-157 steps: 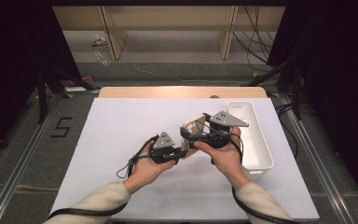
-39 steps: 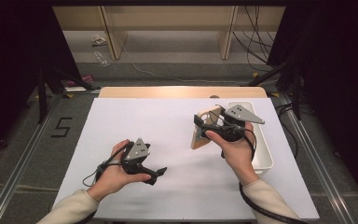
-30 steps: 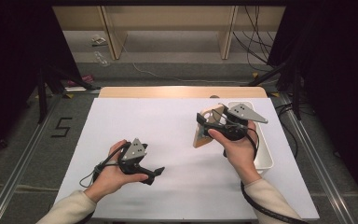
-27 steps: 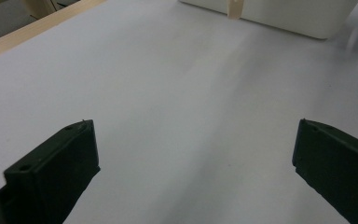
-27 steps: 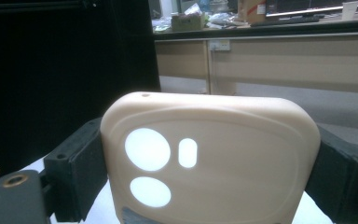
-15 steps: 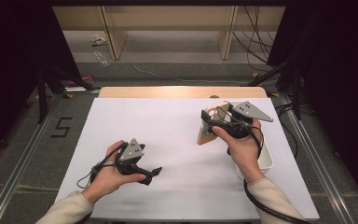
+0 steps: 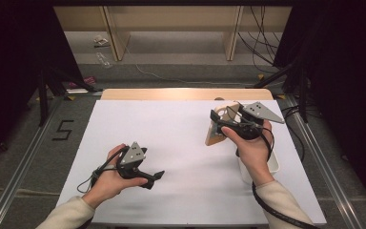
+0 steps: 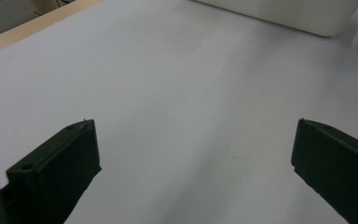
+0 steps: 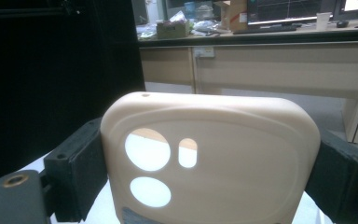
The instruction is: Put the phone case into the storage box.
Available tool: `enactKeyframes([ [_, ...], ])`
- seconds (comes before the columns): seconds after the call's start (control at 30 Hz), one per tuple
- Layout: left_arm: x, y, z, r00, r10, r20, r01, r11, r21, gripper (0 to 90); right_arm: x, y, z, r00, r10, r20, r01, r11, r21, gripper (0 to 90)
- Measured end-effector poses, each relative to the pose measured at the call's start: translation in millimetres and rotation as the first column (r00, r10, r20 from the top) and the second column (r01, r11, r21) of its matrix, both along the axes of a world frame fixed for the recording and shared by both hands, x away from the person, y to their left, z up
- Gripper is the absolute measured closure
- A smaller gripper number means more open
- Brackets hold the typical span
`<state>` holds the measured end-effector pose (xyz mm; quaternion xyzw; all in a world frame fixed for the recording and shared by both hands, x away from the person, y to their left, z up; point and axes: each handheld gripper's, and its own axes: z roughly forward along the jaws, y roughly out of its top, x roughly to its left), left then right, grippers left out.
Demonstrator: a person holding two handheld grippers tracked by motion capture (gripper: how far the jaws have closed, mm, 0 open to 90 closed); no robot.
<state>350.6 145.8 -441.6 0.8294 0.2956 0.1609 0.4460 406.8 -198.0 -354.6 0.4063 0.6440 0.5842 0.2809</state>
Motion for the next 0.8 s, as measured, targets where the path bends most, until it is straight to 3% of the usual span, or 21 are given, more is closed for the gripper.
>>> enactKeyframes([
  [0.8,1.1,2.5,-1.2,1.0,0.007,-0.006,-0.007,1.0,0.002,1.1,1.3,-16.6,8.7,0.9986,-0.051,0.015,0.051,0.999,0.01,12.2],
])
